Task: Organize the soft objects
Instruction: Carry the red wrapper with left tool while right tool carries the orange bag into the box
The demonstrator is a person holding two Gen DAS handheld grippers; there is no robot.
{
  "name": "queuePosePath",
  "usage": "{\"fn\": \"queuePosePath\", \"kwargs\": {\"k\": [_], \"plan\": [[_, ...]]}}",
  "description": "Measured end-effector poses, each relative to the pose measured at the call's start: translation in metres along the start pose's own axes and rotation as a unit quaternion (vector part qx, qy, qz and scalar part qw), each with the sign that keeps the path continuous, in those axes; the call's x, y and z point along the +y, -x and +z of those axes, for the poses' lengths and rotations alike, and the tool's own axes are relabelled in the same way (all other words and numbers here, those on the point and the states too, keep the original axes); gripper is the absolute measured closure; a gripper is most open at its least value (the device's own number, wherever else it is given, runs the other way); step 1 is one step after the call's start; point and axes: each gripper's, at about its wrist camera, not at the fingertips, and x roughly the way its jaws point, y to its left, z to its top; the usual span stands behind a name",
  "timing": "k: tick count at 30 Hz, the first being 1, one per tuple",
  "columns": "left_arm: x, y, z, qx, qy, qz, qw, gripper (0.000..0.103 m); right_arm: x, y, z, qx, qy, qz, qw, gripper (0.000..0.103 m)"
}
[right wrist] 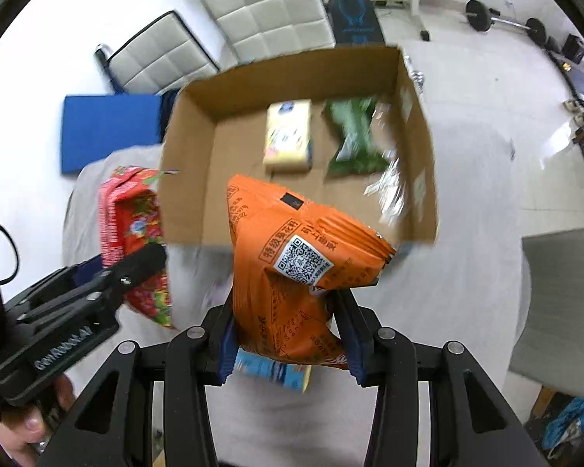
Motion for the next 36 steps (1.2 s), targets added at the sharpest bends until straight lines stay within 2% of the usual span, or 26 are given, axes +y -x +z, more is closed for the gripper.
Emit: {"fn": "queuePosePath", "kwargs": {"k": [4,10,21,26,36], "plan": [[0.010,-0.028,0.040,0.017,0.010,0.008,0.9998,0.059,-0.012,-0.025,0.041,0.010,-0.013,-0.017,1.000,0.057],[0.029,-0.087,0.086,0.061,0.031,0.027,0.9973,0.059,-0.028,-0.077,0.074,0.044,-0.023,-0.039,0.998,0.057],[0.044,-0.161,0.125,0.116,0.046,0.040,0.9914,0.059,-0.035,-0.145,0.074,0.100,-0.006,-0.046,0.994,0.057],[0.045,-0.178,0.134,0.125,0.040,0.045,0.9903,0.059,-0.034,-0.162,0.072,0.121,0.001,-0.048,0.992,0.056],[0.053,-0.194,0.139,0.147,0.068,0.060,0.9849,0.057,-0.042,-0.180,0.072,0.142,-0.008,-0.053,0.988,0.054]]}}
